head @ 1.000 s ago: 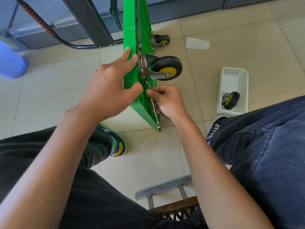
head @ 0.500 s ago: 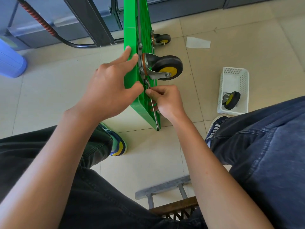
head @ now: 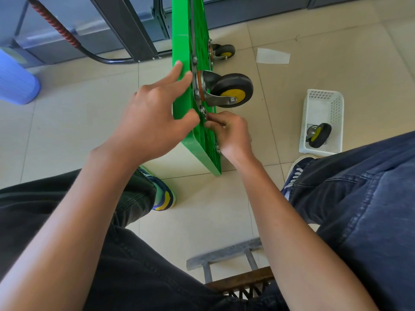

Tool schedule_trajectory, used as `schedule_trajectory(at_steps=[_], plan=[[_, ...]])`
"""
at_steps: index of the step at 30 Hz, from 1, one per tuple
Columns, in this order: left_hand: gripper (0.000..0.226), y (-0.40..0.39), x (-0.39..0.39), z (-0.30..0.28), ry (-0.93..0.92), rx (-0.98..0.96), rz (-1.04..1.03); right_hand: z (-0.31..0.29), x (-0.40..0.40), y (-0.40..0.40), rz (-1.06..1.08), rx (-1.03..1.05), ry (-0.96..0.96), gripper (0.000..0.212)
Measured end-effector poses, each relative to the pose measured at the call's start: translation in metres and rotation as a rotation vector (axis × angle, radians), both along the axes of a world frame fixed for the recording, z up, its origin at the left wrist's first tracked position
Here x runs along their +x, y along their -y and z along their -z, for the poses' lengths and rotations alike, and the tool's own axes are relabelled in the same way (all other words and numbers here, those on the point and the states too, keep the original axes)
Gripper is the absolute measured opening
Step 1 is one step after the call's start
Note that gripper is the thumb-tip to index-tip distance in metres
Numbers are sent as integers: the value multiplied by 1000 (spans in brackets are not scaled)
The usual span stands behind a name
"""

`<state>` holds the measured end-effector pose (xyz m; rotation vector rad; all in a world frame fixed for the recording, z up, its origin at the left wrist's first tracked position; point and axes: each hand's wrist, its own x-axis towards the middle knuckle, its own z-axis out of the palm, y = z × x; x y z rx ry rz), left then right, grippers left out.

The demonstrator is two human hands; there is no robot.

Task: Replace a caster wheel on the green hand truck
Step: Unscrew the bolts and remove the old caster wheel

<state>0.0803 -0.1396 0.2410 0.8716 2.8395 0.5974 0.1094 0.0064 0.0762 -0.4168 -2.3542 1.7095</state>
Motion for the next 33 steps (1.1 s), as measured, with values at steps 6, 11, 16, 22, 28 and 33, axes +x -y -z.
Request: schedule_trajectory(at_steps=[6, 11, 16, 22, 28, 33], plan=[[62, 1, -2, 2, -1, -5, 7, 17, 2, -7, 6, 164, 18, 18], [65, 0, -1, 1, 6, -3, 13, 18, 9, -11, 57, -81, 194, 19], [71, 0, 0, -1, 2, 6, 10, -15, 10, -13, -75, -531, 318, 20], [64, 1, 0, 1, -4, 11, -2, -42, 9, -15, -96, -729, 384, 19], [63, 1, 0, 2, -18, -3, -5, -47, 4, -11, -99, -666, 393, 24], [62, 1, -1, 3, -20, -5, 15, -40, 1, -5, -52, -413, 332, 18]])
